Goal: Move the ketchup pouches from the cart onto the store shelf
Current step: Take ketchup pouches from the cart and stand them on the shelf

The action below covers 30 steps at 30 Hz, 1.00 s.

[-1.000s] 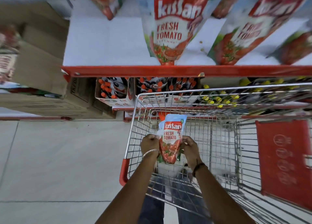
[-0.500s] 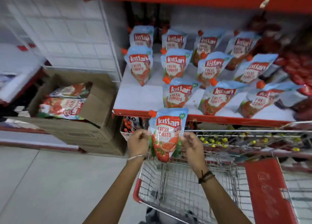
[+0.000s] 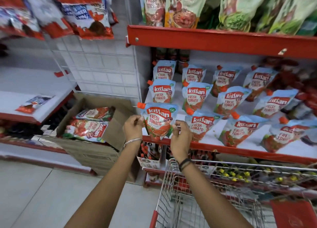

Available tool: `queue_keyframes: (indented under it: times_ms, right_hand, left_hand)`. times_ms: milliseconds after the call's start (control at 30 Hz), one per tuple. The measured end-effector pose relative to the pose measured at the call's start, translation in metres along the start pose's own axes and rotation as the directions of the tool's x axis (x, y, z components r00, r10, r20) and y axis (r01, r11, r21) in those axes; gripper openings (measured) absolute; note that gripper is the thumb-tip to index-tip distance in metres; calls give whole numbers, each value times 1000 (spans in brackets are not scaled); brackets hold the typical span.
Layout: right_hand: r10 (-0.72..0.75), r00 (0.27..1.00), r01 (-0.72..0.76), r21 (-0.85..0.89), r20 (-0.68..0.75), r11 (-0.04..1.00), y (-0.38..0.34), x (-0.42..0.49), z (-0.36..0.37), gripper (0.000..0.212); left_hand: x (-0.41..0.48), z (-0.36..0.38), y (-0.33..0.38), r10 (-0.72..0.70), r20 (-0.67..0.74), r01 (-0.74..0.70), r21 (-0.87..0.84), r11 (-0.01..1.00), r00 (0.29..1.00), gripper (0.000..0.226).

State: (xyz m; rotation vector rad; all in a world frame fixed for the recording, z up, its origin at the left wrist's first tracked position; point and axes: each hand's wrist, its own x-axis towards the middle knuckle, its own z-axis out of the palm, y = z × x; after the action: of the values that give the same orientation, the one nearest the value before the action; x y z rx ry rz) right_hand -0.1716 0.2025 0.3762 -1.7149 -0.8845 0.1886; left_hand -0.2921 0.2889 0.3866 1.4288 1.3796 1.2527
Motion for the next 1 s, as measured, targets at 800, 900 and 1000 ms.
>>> queue_keyframes:
  times_ms: [800, 900, 1000]
  right_hand:
    - [224, 974, -221, -74, 31, 973, 44, 10, 42, 21]
    - [259, 965, -253, -106, 45, 962, 46, 13, 38, 20]
    - [258, 964, -249, -125, 63, 960, 46, 15, 35, 20]
  left_hand:
    - [25, 33, -60, -45, 280, 26, 70, 997, 959, 30]
    - [23, 36, -61, -46, 220, 27, 89, 996, 975, 35]
    - [16, 35, -45, -44, 200, 19, 128, 992, 979, 25]
